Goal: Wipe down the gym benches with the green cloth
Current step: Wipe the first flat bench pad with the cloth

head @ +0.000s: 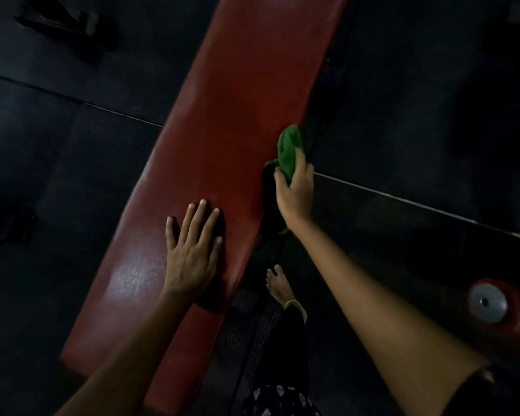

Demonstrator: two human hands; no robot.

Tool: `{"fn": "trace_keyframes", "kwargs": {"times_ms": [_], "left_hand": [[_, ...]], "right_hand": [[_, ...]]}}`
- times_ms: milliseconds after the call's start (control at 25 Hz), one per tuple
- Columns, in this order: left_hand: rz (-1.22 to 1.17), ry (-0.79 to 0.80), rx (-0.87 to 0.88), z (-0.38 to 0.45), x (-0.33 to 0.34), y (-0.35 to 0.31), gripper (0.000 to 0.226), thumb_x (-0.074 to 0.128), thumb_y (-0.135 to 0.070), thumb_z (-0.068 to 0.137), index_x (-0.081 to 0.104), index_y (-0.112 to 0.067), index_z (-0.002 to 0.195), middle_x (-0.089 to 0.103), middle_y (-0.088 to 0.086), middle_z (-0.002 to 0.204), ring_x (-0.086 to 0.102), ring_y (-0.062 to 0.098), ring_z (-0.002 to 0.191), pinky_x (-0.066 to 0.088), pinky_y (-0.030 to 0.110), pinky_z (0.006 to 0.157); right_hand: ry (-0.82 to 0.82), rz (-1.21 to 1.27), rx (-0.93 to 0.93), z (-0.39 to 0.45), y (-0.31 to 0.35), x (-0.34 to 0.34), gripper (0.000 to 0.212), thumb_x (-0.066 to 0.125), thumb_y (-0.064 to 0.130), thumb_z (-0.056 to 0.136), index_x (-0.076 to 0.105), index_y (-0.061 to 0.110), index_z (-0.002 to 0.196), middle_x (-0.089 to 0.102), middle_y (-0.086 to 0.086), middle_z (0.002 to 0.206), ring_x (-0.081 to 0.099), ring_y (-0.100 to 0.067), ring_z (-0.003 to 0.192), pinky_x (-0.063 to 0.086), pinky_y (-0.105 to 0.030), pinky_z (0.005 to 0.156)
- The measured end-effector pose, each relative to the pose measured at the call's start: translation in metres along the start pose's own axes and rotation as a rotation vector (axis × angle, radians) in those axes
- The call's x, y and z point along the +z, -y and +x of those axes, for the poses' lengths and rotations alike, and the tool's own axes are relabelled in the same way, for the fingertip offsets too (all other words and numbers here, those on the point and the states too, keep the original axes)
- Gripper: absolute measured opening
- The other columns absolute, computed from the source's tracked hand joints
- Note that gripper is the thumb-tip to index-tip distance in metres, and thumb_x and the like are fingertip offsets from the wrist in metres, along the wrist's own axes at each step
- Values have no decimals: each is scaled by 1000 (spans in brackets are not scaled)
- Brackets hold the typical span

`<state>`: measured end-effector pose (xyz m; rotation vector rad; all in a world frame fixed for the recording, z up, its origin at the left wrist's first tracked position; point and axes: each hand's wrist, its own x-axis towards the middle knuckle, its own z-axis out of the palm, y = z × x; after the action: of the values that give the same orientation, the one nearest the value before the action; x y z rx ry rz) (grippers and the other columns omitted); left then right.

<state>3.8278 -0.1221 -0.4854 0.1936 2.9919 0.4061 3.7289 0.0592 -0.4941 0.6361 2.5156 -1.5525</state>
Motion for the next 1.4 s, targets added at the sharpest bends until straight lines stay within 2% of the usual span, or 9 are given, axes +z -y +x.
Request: {"fn": "trace_keyframes", "kwargs": {"times_ms": [120, 360, 520, 680, 760, 920, 1120, 1280, 1400], "left_hand": [[41, -29, 6, -3, 3, 4, 53, 26, -36, 97, 32, -14, 145, 26, 9, 154, 15, 23, 143, 7, 52, 114], [24, -54, 17, -6, 9, 9, 53, 23, -38, 97, 31, -17, 146, 25, 7, 154, 15, 23, 144, 3, 49, 115], [14, -68, 35, -6, 10, 10, 54, 23, -38, 97, 32, -17, 146, 25, 8, 154, 16, 24, 144, 3, 50, 115], [-4, -97, 56, -5, 12, 15, 53, 24, -37, 97, 31, -18, 146, 25, 8, 154, 16, 24, 144, 2, 50, 114], [-10, -99, 56, -4, 13, 16, 53, 23, -38, 97, 30, -18, 147, 25, 8, 155, 16, 24, 144, 1, 49, 114], [24, -99, 41, -6, 16, 17, 54, 22, -38, 97, 31, -19, 146, 25, 7, 155, 17, 24, 144, 3, 49, 114], [26, -87, 0, -7, 15, 18, 54, 21, -40, 97, 29, -21, 147, 22, 3, 156, 14, 22, 145, -1, 48, 114], [16, -71, 1, -8, 13, 15, 49, 29, -36, 100, 28, -22, 147, 20, 1, 156, 10, 20, 146, -2, 48, 115], [-58, -7, 49, -7, 4, 17, 50, 34, -34, 100, 25, -21, 148, 14, 2, 158, 4, 20, 146, -6, 48, 115]], "right_hand": [[29, 28, -27, -46, -11, 8, 54, 54, 17, 92, 36, 13, 143, 41, -15, 131, 45, -30, 119, 39, -38, 97], [-46, 23, 35, 3, 3, 2, 54, 49, 24, 94, 31, 20, 145, 42, -13, 130, 47, -30, 117, 41, -43, 97], [-65, 10, 69, -53, -8, 20, 56, 51, 24, 92, 32, 22, 145, 40, -10, 136, 44, -28, 123, 38, -48, 100], [-4, 79, -14, -112, -26, 24, 55, 54, 11, 91, 34, 11, 143, 43, -15, 130, 47, -21, 115, 34, -18, 89], [-24, 56, -17, -93, -25, 22, 54, 52, 10, 91, 35, 11, 143, 44, -14, 130, 46, -21, 116, 29, -13, 83], [-71, 118, 18, -76, -17, 27, 54, 48, 15, 93, 33, 15, 144, 44, -10, 131, 47, -21, 117, 32, -16, 85], [65, 251, 55, -197, -72, 58, 65, 51, 32, 80, 37, 10, 140, 48, -15, 127, 49, -24, 116, 38, -34, 102], [11, 249, 38, -222, -70, 61, 52, 53, 14, 90, 39, 12, 139, 47, -6, 122, 45, -9, 105, 34, -18, 89], [-58, 275, 52, -200, -57, 56, 51, 50, 14, 92, 37, 15, 141, 48, -9, 124, 43, -8, 102, 35, -23, 86]]}}
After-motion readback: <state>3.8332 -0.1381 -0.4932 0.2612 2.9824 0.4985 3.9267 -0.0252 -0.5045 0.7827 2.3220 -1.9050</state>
